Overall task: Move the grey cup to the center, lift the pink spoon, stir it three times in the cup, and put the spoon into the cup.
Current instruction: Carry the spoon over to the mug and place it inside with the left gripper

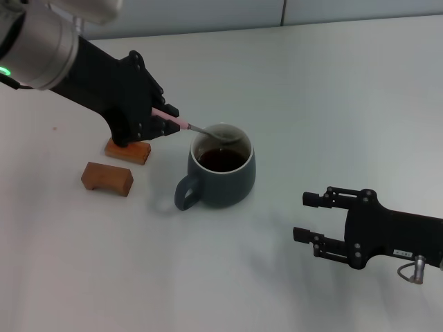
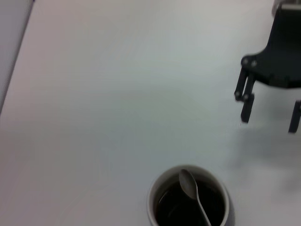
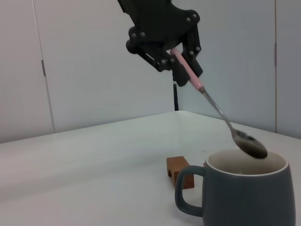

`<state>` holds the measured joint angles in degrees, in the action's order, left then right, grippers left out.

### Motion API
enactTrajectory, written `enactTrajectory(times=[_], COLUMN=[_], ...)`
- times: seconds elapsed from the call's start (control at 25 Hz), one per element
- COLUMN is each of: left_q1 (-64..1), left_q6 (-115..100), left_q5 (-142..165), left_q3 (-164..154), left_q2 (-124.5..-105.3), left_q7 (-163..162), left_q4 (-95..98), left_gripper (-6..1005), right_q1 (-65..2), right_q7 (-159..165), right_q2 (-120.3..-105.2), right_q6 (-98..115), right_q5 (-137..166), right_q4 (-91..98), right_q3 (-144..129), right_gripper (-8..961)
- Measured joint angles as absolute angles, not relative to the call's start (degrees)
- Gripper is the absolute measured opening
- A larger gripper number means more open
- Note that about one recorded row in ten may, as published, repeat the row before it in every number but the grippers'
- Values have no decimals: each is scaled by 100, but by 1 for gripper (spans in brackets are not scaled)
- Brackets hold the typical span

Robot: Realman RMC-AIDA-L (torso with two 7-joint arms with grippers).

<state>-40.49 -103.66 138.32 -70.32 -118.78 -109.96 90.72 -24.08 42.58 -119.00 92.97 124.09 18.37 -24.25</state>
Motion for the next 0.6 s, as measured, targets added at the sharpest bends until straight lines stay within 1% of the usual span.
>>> enactTrajectory(times=[0.6], left_q1=[-4497], left_q6=[-10016], left_q5=[14994], left_q3=[-8794], left_q2=[-11909], left_q7=[-11683], left_q4=[9082], left_gripper=[135], right_q1=[-2412], right_q7=[4263], right_q2=[-11915], right_q6=[9249], right_q5=[12419], right_q4=[1824], right_q3=[-2468], right_gripper=[609])
